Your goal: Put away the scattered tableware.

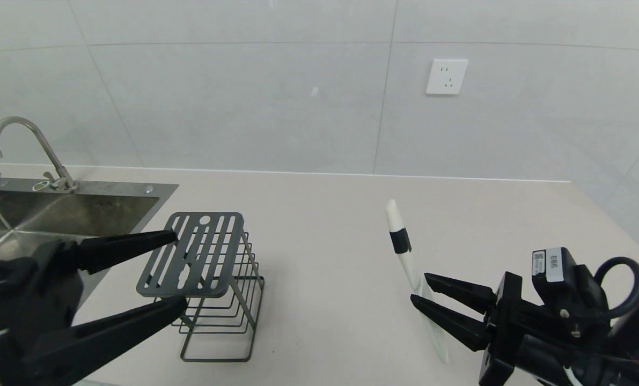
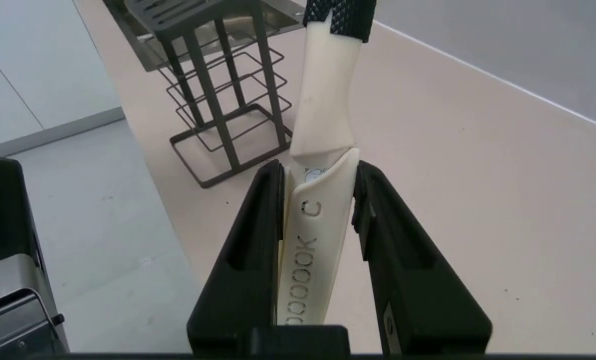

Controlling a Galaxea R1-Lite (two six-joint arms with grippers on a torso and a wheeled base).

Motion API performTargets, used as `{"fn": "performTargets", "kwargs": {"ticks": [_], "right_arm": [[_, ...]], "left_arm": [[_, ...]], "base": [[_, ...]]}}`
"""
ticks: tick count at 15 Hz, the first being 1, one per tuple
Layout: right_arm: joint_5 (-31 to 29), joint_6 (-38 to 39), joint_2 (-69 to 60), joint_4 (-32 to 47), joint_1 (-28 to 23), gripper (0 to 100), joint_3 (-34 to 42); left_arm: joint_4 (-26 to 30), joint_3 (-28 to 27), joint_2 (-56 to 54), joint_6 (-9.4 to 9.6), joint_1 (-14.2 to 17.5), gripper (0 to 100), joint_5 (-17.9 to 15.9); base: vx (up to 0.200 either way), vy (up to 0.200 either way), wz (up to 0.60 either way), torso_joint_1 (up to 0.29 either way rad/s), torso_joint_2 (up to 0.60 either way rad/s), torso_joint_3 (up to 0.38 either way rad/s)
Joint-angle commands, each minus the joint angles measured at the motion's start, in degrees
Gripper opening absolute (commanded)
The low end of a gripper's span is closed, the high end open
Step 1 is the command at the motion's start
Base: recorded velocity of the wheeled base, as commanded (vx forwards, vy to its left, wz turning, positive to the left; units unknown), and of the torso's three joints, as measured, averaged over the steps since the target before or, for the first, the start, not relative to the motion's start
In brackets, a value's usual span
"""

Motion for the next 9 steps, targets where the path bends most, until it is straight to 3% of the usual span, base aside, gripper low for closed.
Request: {"fn": "performTargets", "kwargs": {"ticks": [1,4,6,9], "right_arm": [[-0.07,0.05,1.44,-0.01,-0.25,0,-0.76],[-0.16,0.22,1.52,-0.01,-2.36,0,-1.82],[-0.16,0.31,1.79,-0.01,-3.33,0,-1.99],[-0.16,0.31,1.7,-0.01,-3.86,0,-2.08]], "left_arm": [[-0.36,-6.39,12.79,-1.6,-5.7,100,3.27],[-0.45,-13.51,23.16,-1.86,-11.85,100,8.9],[-0.54,-17.99,28.43,-3.53,-15.72,100,10.92],[-3.26,-20.98,32.48,-5.29,-18.53,100,13.64]], "base": [[0.0,0.0,0.0,0.0,0.0,0.0],[0.0,0.0,0.0,0.0,0.0,0.0],[0.0,0.0,0.0,0.0,0.0,0.0],[0.0,0.0,0.0,0.0,0.0,0.0]]}}
